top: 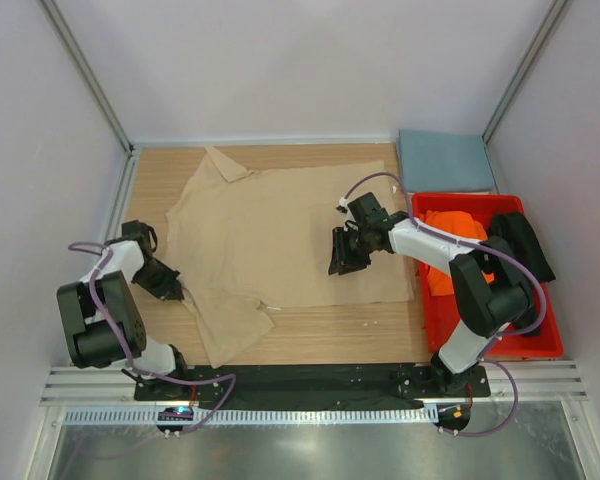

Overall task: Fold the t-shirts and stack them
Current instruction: Flatten the tshirt out

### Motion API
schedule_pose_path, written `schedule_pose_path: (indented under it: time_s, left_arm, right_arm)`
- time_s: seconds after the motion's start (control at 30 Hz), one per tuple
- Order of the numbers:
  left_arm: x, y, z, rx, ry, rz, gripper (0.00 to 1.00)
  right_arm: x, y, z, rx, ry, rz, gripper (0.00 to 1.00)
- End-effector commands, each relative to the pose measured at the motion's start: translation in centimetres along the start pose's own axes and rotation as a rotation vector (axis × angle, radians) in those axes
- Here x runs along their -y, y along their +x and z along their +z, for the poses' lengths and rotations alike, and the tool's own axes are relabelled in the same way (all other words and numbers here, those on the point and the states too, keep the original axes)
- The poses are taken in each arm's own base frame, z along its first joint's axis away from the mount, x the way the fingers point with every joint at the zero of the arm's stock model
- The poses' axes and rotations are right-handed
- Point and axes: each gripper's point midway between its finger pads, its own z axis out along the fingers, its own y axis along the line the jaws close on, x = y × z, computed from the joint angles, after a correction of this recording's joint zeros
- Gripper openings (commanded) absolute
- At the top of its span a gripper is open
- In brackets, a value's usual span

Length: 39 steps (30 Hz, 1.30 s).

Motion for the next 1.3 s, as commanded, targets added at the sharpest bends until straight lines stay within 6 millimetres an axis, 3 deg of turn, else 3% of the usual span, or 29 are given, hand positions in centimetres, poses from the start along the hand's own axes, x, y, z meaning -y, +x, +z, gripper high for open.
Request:
schedule_pose_path:
  time_s: [0.0, 0.1, 0.3, 0.33, 0.37, 0.47, 0.63, 0.8, 1.03, 1.07, 1.1, 1.13, 1.17, 1.23, 1.27]
  left_arm:
    - [-2.7, -1.6, -2.3, 0.143, -0.118, -0.073, 0.0]
    - [-4.2, -2.0, -2.9, 0.16, -0.173, -0.128, 0.0]
    - [-4.1, -2.8, -3.4, 0.159, -0.172, -0.131, 0.01]
    - [-3.8, -2.8, -3.5, 0.157, -0.159, -0.132, 0.07]
    - [-3.4, -2.9, -3.8, 0.154, -0.14, -0.124, 0.26]
    - [-2.5, -1.9, -4.3, 0.125, -0.08, -0.115, 0.4]
    - [-1.1, -1.0, -3.9, 0.141, 0.006, -0.115, 0.34]
    - [0.5, -0.3, -1.4, 0.061, -0.006, -0.091, 0.39]
    - [3.2, -3.8, 0.9, 0.07, -0.027, -0.066, 0.37]
    - [4.5, -5.3, 0.5, 0.093, -0.004, -0.057, 0.37]
    - [4.8, -5.7, 1.5, 0.072, -0.015, -0.053, 0.36]
    - [5.6, -6.5, 1.5, 0.076, -0.006, -0.048, 0.36]
    - [7.1, -8.2, 0.8, 0.105, 0.025, -0.027, 0.35]
    - [8.4, -9.5, 1.0, 0.105, 0.024, -0.001, 0.35]
    - [8.9, -10.1, 0.7, 0.115, 0.021, 0.012, 0.36]
  right_arm:
    - [-1.1, -1.2, -1.4, 0.058, -0.027, -0.013, 0.38]
    - [-1.0, -0.9, -1.3, 0.054, -0.024, -0.008, 0.38]
    - [-0.7, -0.5, -0.7, 0.031, -0.022, 0.003, 0.38]
    - [-0.7, -0.4, -0.7, 0.03, -0.022, 0.005, 0.38]
    - [-0.7, -0.4, -0.7, 0.027, -0.024, 0.004, 0.38]
    - [-0.1, -0.1, -0.5, 0.018, 0.003, 0.015, 0.38]
    - [1.7, 0.1, 0.7, 0.008, 0.096, 0.076, 0.38]
    - [3.8, -1.5, 2.1, 0.052, 0.218, 0.132, 0.38]
    - [4.7, -4.5, 4.1, 0.098, 0.276, 0.141, 0.38]
    - [5.0, -4.9, 4.5, 0.1, 0.285, 0.135, 0.38]
    - [5.3, -5.3, 4.8, 0.096, 0.297, 0.133, 0.38]
    - [4.9, -7.1, 4.7, 0.123, 0.292, 0.125, 0.38]
    - [5.7, -7.1, 5.6, 0.092, 0.304, 0.135, 0.38]
    - [4.9, -9.7, 5.3, 0.127, 0.29, 0.099, 0.38]
    - [5.4, -9.7, 5.3, 0.104, 0.313, 0.091, 0.38]
